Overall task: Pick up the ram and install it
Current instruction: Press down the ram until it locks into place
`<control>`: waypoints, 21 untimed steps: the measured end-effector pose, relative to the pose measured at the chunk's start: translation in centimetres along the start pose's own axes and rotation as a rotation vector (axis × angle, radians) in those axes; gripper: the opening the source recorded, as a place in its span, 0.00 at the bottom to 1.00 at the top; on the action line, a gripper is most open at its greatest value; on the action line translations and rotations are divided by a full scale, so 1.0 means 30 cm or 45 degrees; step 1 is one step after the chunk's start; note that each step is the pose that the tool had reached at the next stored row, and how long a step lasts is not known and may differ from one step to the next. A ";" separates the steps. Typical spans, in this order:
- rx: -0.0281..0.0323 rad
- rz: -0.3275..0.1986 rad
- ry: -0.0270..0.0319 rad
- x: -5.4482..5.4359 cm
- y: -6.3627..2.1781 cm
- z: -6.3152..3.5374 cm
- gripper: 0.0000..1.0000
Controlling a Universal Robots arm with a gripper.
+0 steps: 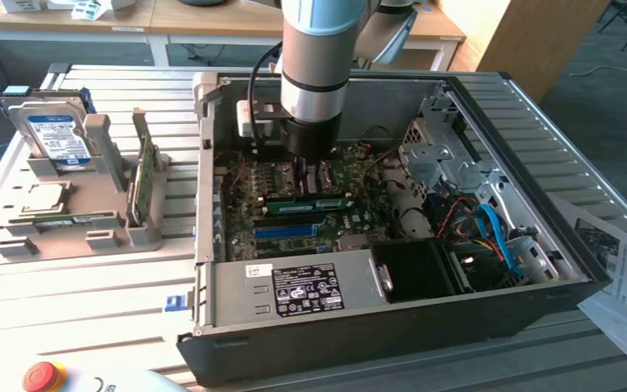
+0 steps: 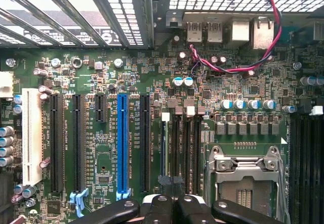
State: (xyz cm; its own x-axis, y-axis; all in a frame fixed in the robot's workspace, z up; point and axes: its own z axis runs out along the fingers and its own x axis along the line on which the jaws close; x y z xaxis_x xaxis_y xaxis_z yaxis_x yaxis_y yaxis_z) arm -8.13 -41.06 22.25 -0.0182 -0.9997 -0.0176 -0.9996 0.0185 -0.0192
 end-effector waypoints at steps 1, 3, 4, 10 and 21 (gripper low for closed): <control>0.0002 0.000 -0.0004 0.000 0.000 -0.001 0.10; 0.0009 0.000 -0.0008 0.000 0.000 -0.004 0.10; 0.0004 0.000 -0.0005 0.000 0.000 -0.007 0.10; -0.0001 0.000 0.0003 -0.001 -0.001 -0.037 0.10; -0.0002 0.000 0.0005 -0.002 -0.002 -0.113 0.10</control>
State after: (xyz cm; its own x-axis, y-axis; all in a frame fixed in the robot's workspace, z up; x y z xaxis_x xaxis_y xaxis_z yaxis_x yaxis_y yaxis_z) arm -8.13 -41.07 25.65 -0.0182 -0.9997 -0.0172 -0.9996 0.0185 -0.0191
